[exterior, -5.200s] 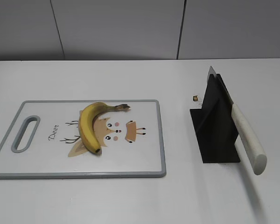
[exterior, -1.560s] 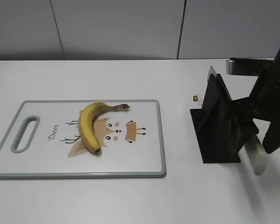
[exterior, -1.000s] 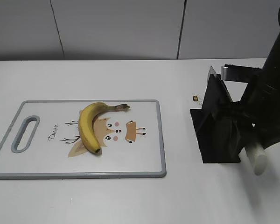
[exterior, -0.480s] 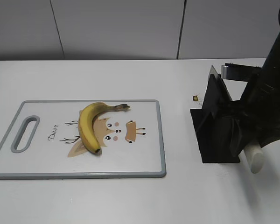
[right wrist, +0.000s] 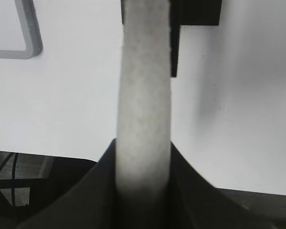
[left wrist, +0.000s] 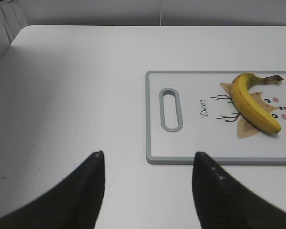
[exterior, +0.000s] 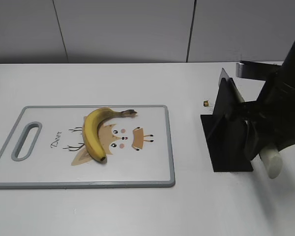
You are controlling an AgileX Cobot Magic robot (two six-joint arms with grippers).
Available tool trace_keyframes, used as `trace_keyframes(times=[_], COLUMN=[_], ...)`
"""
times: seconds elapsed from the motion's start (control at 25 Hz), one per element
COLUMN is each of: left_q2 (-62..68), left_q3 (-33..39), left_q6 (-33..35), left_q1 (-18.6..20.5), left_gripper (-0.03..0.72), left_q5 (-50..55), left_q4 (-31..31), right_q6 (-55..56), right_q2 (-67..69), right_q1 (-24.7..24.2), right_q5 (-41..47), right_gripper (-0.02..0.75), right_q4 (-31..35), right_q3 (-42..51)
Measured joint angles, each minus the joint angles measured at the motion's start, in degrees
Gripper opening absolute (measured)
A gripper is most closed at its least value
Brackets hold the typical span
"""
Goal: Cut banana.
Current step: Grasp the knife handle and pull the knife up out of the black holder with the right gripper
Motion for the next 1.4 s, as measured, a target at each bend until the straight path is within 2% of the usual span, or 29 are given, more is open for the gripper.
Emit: trace_keyframes(times=[0.6, 1.08, 1.4], left_q2=[0.0, 0.0, 0.0], left_q3=[0.0, 0.0, 0.0], left_q6=[0.0, 0.0, 0.0], left_q1=[0.0, 0.0, 0.0], left_gripper=[0.555, 0.554, 0.502], left_q5=[0.0, 0.0, 0.0], left_q4=[0.0, 0.0, -1.8], right_q6=[0.3, 1.3, -1.9], right_q2=[-9.4, -12.1, -12.1], right_q1=[0.0, 0.0, 0.0], right_q5=[0.1, 4.7, 5.7], right_gripper=[0.16, 0.16, 0.16], right_q4=[-2.9, -4.8, -4.4], right_q3=[-1.1, -10.8, -15.9])
